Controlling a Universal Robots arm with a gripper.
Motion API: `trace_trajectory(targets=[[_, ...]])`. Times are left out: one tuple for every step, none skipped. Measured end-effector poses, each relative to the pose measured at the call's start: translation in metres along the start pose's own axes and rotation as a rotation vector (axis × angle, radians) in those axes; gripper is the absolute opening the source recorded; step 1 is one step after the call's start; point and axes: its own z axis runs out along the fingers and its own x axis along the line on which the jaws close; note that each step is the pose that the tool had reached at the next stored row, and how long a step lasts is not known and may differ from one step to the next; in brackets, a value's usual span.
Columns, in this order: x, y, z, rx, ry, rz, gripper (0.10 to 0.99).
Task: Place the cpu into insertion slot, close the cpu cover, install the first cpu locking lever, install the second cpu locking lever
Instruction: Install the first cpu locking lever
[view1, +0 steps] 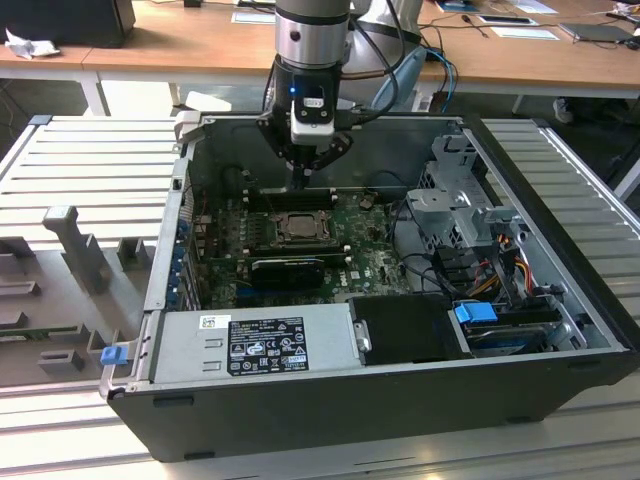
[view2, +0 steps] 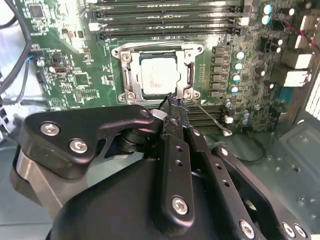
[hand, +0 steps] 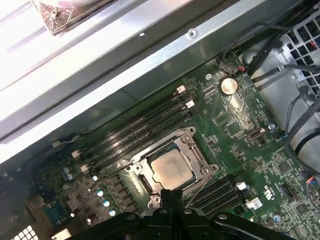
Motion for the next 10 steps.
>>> trace_trajectory(targets=[[0.0000,0.0000,0.0000,0.000,0.0000,-0.014,0.106],[0.0000,0.0000,0.0000,0.001,-0.0002,-0.044,0.106],[0.0000,0.0000,0.0000,0.001,-0.0005,-0.069,0.106],[0.0000,0.0000,0.0000,0.001,-0.0006,-0.088,0.106],[0.0000,0.0000,0.0000,0.001,-0.0007,-0.104,0.106],[0.0000,0.0000,0.0000,0.001,-0.0009,-0.116,0.106],[0.0000,0.0000,0.0000,0.002,-0.0011,-0.133,0.106],[0.0000,0.0000,0.0000,0.002,-0.0012,-0.145,0.106],[0.0000,0.0000,0.0000,0.002,-0.0016,-0.168,0.106],[0.0000,0.0000,0.0000,0.002,-0.0019,-0.183,0.106]])
